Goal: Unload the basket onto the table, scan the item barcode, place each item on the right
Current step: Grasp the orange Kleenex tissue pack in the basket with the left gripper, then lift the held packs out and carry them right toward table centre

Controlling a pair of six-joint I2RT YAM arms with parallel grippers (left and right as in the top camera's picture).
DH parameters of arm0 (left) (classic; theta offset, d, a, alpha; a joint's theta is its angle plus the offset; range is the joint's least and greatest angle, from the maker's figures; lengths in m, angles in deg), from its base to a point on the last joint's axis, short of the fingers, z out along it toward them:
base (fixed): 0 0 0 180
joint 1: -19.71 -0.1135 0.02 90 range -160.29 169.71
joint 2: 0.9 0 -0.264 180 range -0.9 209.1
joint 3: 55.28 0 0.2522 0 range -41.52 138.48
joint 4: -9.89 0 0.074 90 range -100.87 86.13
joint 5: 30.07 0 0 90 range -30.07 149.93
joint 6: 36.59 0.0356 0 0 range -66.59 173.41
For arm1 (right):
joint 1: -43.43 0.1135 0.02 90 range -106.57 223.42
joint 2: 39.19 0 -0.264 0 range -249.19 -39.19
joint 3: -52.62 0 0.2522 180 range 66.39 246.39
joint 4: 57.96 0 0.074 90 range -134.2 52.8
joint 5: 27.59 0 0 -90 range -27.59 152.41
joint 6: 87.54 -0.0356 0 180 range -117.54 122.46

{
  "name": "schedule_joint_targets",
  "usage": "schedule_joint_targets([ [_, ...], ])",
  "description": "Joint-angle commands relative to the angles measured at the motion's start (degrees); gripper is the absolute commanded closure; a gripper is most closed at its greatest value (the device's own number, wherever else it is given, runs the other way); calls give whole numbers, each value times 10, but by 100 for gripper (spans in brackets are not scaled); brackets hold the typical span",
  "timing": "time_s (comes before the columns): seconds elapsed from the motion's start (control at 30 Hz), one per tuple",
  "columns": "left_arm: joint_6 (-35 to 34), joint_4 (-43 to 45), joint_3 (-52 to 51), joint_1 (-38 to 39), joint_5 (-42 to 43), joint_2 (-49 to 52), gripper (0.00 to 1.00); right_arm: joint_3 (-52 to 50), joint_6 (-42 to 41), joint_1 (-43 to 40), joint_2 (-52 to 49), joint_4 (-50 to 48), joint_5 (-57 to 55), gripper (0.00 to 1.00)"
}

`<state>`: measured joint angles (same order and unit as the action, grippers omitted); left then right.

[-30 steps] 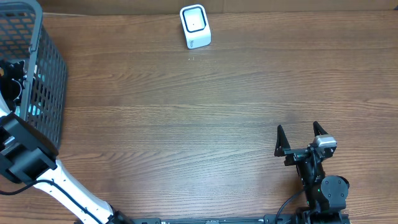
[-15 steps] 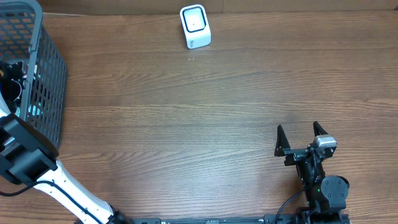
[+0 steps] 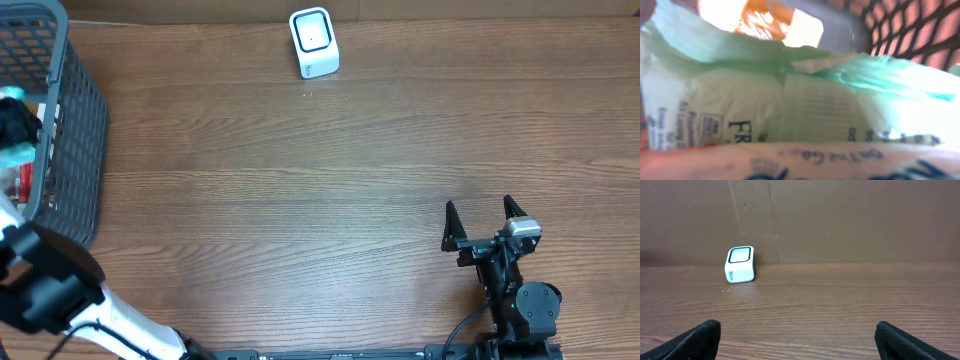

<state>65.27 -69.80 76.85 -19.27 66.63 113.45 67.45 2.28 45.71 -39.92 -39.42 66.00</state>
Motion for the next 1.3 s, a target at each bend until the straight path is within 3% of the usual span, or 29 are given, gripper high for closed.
schedule_joint_targets([
  [0.0,-35,19,4,3,-12,-75,54,-6,2,-1,6,-2,-5,0],
  [0.47,-85,11,4,37,-5,-231,53,-6,2,-1,6,-2,-5,0],
  [0.87,-148,-72,4,164,-14,-302,53,-6,2,-1,6,-2,-5,0],
  [1.27,-179,-149,-25,323,-27,-294,53,-6,2,-1,6,-2,-5,0],
])
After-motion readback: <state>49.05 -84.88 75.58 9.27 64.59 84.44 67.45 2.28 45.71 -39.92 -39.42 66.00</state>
